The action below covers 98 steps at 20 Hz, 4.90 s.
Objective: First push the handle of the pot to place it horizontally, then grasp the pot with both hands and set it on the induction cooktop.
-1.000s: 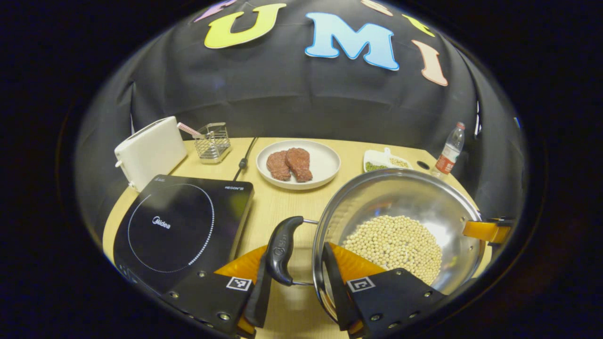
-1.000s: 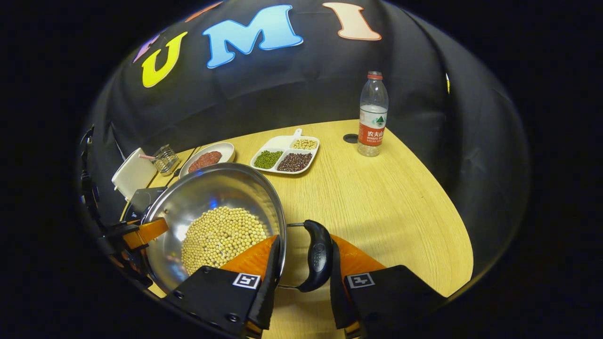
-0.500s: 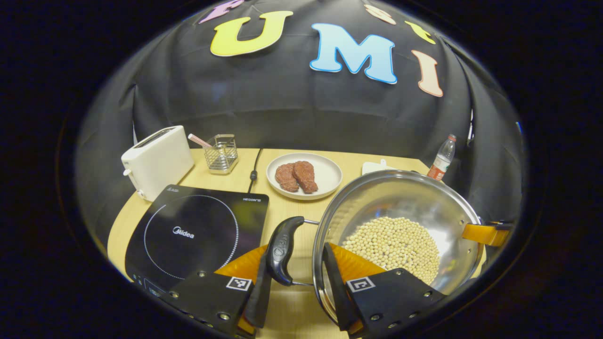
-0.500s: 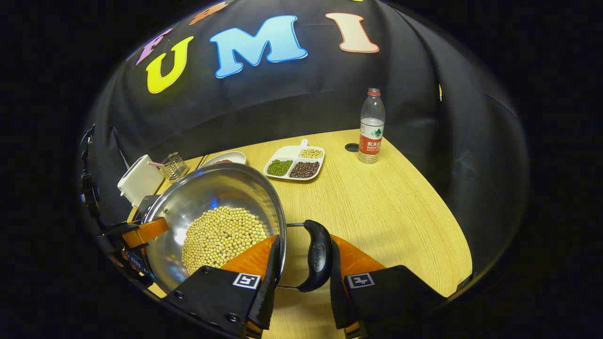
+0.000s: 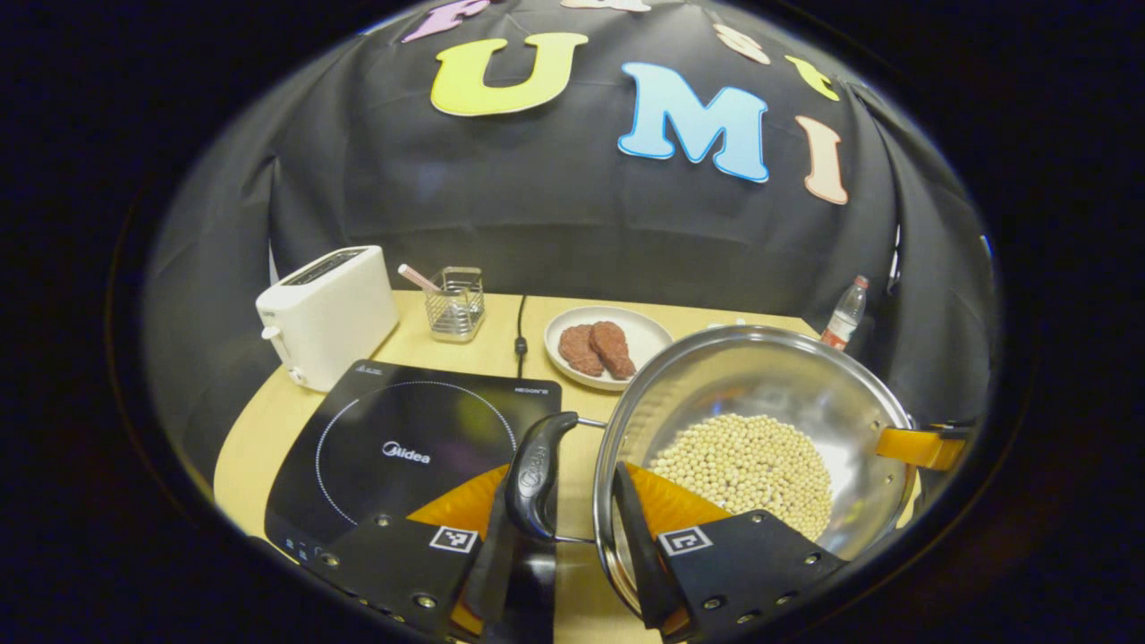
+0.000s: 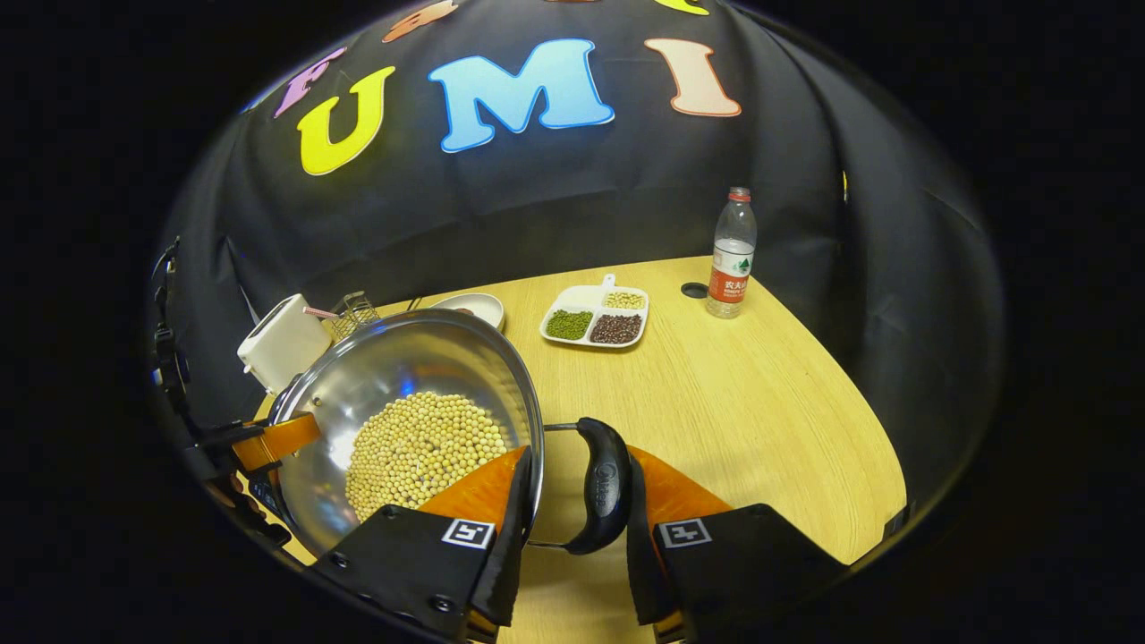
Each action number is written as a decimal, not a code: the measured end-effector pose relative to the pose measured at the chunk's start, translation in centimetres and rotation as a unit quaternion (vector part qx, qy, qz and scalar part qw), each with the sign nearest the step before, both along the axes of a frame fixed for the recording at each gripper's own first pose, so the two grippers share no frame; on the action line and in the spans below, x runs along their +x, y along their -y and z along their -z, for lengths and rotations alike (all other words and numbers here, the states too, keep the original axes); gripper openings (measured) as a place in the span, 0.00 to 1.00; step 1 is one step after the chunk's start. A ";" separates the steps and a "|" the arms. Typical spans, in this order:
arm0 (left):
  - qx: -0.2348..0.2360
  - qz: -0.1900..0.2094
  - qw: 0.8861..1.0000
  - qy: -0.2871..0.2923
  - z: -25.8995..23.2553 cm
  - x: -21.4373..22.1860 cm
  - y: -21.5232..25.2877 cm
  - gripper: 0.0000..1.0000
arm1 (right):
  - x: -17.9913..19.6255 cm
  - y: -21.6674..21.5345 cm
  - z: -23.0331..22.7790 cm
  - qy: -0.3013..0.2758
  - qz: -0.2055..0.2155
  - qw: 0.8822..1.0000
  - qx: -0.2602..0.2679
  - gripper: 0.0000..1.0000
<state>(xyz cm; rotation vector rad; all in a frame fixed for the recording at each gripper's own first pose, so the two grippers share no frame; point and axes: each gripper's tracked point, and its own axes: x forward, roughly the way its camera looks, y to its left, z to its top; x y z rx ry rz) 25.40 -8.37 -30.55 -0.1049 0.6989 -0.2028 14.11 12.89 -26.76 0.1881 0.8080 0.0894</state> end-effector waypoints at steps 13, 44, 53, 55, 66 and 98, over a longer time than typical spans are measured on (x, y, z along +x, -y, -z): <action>0.005 -0.015 1.000 0.001 -0.7 0.4 -8.4 0.58 | 0.1 -7.8 -1.5 0.006 -0.018 1.000 0.016 0.52; 0.017 -0.028 0.999 -0.007 2.8 6.1 -22.5 0.58 | 3.3 -22.0 -0.8 -0.004 -0.041 0.998 0.040 0.48; 0.029 -0.027 0.999 -0.017 3.8 7.0 -25.0 0.58 | 4.1 -24.6 0.6 -0.016 -0.048 0.997 0.050 0.48; 0.032 -0.027 0.999 -0.019 4.4 7.3 -25.6 0.58 | 4.2 -25.1 0.7 -0.018 -0.048 0.997 0.053 0.48; 0.033 -0.029 0.999 -0.027 6.8 8.4 -26.8 0.58 | 4.5 -26.7 2.1 -0.023 -0.055 0.997 0.055 0.52; 0.014 -0.112 0.965 0.237 -14.8 1.3 -16.9 0.90 | 1.9 -7.9 -14.5 0.249 -0.022 0.968 -0.037 0.98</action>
